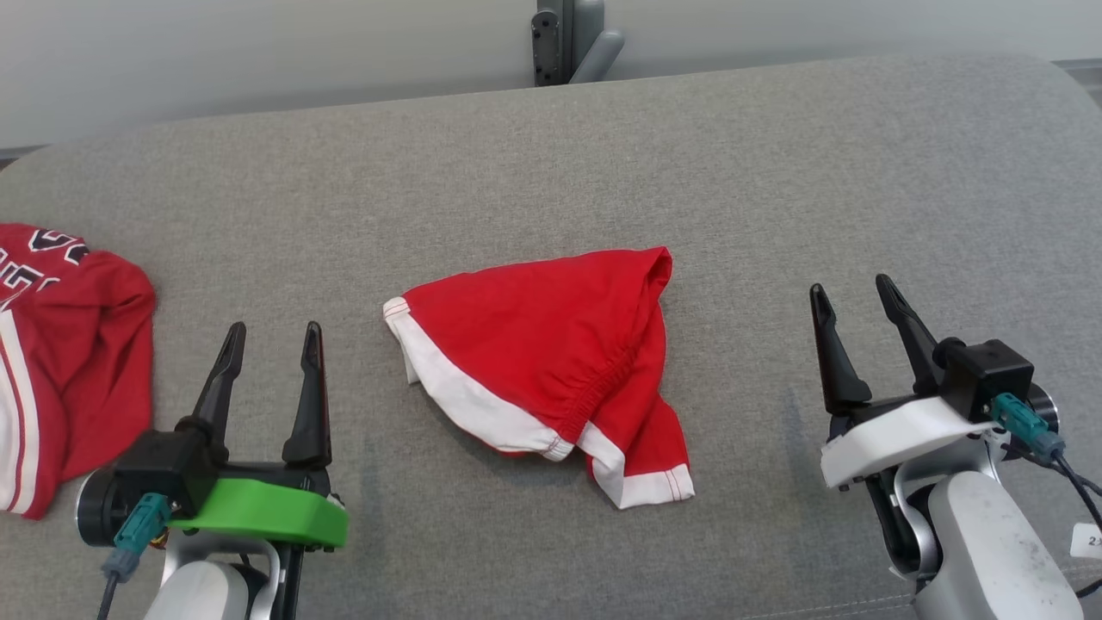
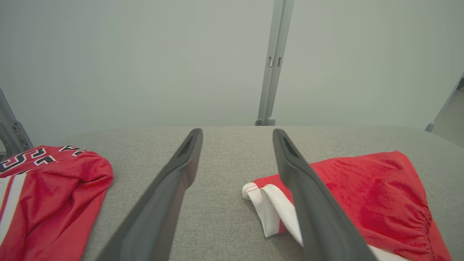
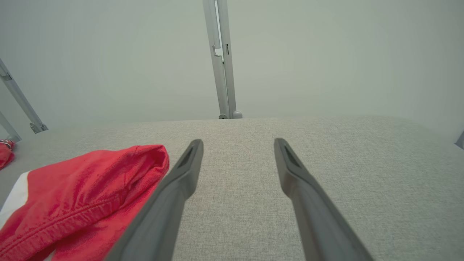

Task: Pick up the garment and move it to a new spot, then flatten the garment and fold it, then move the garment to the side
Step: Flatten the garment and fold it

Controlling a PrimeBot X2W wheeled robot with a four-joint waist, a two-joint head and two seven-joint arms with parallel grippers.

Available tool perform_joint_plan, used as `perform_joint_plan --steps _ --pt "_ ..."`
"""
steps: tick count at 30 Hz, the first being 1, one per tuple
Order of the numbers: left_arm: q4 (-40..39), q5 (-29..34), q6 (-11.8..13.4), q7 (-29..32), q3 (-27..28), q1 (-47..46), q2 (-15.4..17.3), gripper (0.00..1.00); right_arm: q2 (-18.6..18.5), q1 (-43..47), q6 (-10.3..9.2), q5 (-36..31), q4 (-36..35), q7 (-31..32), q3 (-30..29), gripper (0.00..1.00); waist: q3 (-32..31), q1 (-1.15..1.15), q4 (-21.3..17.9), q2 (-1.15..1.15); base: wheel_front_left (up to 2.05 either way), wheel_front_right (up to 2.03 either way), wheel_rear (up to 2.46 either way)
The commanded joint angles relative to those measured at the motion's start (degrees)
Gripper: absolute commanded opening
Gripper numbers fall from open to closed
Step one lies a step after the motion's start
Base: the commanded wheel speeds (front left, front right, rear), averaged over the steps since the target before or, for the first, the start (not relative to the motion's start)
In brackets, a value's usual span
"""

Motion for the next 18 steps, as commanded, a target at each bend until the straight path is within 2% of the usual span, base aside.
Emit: perform_joint_plan --steps 1,9,18 --pt "-0.2 0.0 0.4 0.3 0.0 1.2 0.5 1.0 0.4 1.9 -0.01 -0.8 -1.8 0.6 -0.3 1.0 -1.8 0.0 -1.6 0.0 0.0 0.0 0.0" --pt "-0.8 -1.0 1.3 1.1 0.1 4.9 1.1 1.0 2.0 7.7 -0.02 -2.6 -8.8 3.8 -1.1 1.0 -4.4 0.0 -2.3 0.0 0.0 0.0 0.0" --pt "-1.5 -1.2 2.1 1.8 -0.1 6.4 1.7 1.0 2.6 10.1 -0.02 -3.2 -12.0 5.5 -1.4 1.0 -4.9 0.0 -1.6 0.0 0.0 0.0 0.0"
